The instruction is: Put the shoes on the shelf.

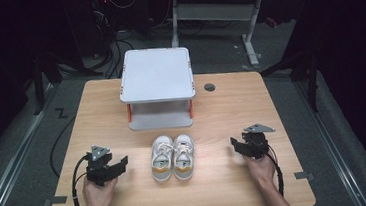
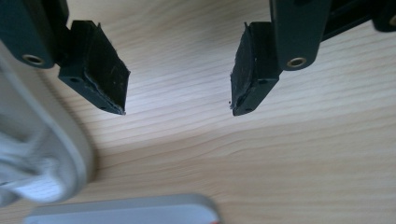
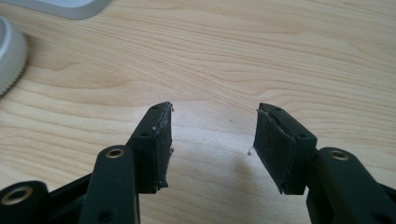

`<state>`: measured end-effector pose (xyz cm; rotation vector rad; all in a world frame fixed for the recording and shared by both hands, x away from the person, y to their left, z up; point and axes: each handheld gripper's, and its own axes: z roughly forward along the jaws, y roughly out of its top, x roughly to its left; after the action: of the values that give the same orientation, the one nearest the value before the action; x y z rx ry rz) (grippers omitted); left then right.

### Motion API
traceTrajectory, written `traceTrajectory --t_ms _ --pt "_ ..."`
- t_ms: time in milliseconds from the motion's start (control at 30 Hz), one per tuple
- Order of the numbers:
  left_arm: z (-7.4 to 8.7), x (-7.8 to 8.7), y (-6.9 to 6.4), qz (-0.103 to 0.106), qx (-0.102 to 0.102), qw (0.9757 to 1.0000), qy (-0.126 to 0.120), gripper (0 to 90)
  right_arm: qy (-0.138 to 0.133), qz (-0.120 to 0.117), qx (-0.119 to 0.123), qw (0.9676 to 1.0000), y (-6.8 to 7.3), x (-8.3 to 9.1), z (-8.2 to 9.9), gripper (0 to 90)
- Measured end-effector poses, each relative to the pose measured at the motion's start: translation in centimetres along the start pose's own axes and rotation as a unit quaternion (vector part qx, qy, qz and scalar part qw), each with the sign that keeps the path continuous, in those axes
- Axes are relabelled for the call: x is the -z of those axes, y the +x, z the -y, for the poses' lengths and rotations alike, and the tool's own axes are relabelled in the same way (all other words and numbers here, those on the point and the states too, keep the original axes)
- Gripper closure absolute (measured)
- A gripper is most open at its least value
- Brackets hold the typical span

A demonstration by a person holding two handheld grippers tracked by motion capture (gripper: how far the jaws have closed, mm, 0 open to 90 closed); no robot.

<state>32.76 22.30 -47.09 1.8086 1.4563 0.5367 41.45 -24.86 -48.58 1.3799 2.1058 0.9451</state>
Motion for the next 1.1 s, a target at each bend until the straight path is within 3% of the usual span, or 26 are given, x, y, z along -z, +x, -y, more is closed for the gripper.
traceTrajectory --t_ms 133,167,233,433,633,833,900,1033,1100 --pt "-0.9 1.1 -2.1 0.009 -0.035 0.9993 -0.001 45.6 0.005 0.005 -0.006 1.0 -0.6 -0.4 0.2 46.3" --pt "-0.9 1.1 -2.1 0.009 -0.035 0.9993 -0.001 47.5 0.005 0.005 -0.006 1.0 -0.6 -0.4 0.2 46.3" --pt "-1.8 1.8 -3.7 0.026 -0.049 0.9985 0.001 47.8 0.016 0.011 -0.005 0.9998 -0.9 -1.0 0.5 46.5" --pt "-3.1 2.2 -6.2 0.073 -0.049 0.9959 0.02 41.1 0.008 0.015 -0.001 0.9999 -1.3 -1.3 0.9 45.8" --pt "-4.1 2.1 -9.5 0.093 -0.069 0.9924 0.04 41.2 0.009 0.01 0.002 0.9999 -1.4 -1.4 0.8 42.8" --pt "-4.8 0.5 -11.8 0.095 -0.073 0.9896 0.08 39.3 0.009 0.01 0.002 0.9999 -1.4 -1.4 0.8 42.1" --pt "-4.8 0.0 -12.4 0.082 -0.072 0.9895 0.095 39.9 0.009 0.009 0.004 0.9999 -1.4 -1.4 0.8 41.9" --pt "-5.0 -0.8 -13.2 0.073 -0.055 0.9903 0.105 43.8 0.009 0.009 0.005 0.9999 -1.4 -1.4 0.8 41.8" --pt "-5.1 -1.3 -13.4 0.072 -0.045 0.9894 0.117 44.5 0.009 0.009 0.005 0.9999 -1.3 -1.4 0.9 41.7"
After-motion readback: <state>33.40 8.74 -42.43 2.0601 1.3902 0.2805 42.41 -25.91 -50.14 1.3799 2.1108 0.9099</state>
